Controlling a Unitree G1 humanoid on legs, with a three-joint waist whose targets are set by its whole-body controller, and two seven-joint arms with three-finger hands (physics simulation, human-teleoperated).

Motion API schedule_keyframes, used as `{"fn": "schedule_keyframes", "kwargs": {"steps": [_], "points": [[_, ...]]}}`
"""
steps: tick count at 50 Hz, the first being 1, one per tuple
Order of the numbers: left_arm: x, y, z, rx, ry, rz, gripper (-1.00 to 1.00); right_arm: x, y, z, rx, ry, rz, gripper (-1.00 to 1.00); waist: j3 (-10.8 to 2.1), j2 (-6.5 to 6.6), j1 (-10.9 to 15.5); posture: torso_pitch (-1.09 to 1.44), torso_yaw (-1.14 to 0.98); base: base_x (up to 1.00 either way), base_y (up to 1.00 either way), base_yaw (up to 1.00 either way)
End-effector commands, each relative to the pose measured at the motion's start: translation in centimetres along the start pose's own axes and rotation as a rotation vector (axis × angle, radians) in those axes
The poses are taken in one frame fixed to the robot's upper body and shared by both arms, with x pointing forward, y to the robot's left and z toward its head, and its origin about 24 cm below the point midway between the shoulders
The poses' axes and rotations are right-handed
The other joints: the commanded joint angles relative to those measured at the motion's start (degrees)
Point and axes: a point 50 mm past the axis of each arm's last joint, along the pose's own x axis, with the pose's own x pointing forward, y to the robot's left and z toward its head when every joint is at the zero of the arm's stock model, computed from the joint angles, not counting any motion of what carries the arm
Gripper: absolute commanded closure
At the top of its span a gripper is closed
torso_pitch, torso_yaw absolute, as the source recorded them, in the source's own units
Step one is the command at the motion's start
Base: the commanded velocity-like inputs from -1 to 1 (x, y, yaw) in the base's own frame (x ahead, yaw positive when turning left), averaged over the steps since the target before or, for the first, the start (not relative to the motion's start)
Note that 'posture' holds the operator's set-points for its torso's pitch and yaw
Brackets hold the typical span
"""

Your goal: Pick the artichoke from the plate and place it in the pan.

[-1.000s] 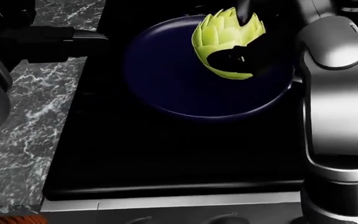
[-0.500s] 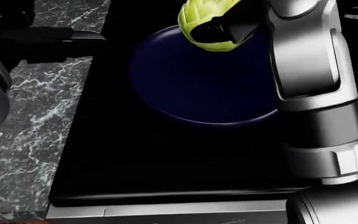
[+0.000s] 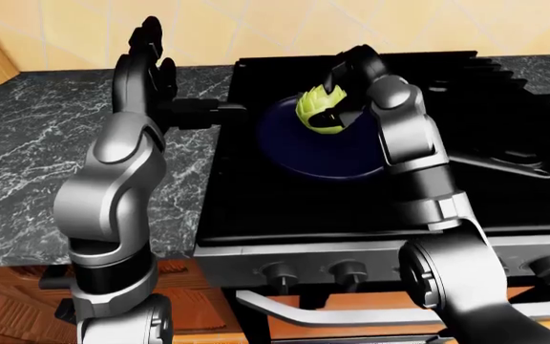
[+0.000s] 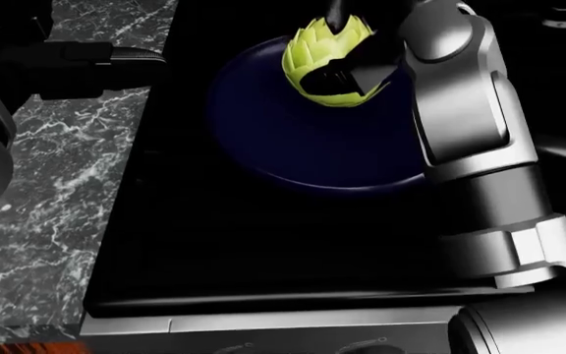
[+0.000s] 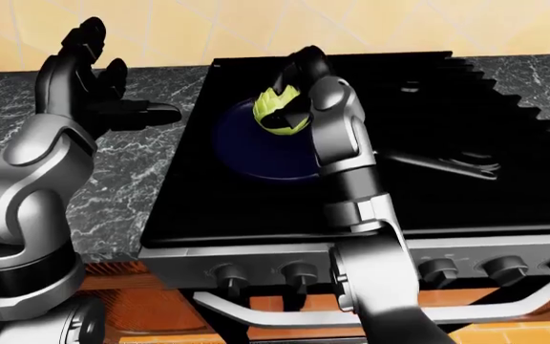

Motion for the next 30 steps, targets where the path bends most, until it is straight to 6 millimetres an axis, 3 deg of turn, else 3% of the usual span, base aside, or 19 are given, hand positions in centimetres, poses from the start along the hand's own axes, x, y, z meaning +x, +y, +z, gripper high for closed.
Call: {"fn": "schedule_keyframes", "kwargs": {"steps": [1, 27, 30], "points": [[-0.2, 0.0, 1.8, -0.003, -0.09, 0.002, -1.0, -0.6, -1.5, 2.9, -0.004, -0.123, -0.063, 1.0, -2.04, 0.03, 0.01, 0.0, 0.0, 0.0, 0.0, 0.0], [-0.1, 0.0, 1.7, -0.003, -0.088, 0.001, -1.0, -0.4, -0.6, 1.7, 0.019, -0.113, -0.048, 1.0, -2.37, -0.18, 0.11, 0.0, 0.0, 0.0, 0.0, 0.0], [-0.2, 0.0, 1.7, -0.003, -0.087, 0.001, -1.0, -0.4, -0.6, 1.7, 0.02, -0.114, -0.048, 0.77, -2.36, -0.19, 0.1, 0.0, 0.0, 0.0, 0.0, 0.0]]}}
